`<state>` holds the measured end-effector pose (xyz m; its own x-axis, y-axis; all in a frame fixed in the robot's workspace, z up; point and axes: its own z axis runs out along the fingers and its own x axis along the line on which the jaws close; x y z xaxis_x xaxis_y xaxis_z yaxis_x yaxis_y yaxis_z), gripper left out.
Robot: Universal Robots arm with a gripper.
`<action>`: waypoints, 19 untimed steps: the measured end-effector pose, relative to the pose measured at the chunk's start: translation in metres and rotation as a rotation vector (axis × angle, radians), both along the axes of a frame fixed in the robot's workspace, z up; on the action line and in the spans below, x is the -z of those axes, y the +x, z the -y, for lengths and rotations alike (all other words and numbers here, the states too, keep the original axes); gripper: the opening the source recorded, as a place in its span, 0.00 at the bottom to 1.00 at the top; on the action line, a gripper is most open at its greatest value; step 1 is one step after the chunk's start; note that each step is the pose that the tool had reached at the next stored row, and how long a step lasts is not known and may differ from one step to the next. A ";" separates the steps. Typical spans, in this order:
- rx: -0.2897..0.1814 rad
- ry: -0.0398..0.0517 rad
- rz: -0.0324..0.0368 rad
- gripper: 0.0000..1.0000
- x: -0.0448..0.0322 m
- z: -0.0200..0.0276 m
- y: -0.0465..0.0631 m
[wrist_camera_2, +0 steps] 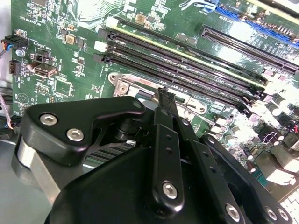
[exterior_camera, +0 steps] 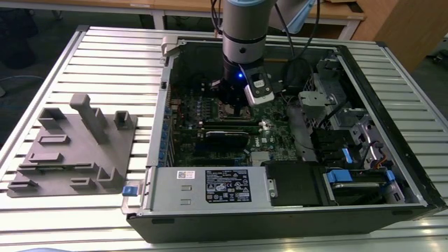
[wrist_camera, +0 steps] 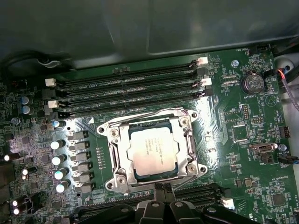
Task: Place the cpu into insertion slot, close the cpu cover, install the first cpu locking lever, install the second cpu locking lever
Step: 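Install the second cpu locking lever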
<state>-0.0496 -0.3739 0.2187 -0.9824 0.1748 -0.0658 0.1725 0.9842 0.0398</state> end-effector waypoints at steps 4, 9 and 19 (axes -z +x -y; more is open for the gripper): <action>0.000 0.0001 0.0001 0.11 0.0001 0.0000 -0.001; 0.000 0.0000 0.0000 0.11 0.0002 0.0000 -0.002; 0.000 0.0000 -0.0033 0.11 0.0003 0.0000 -0.002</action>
<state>-0.0519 -0.3739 0.2184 -0.9826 0.1748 -0.0625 0.1726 0.9842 0.0392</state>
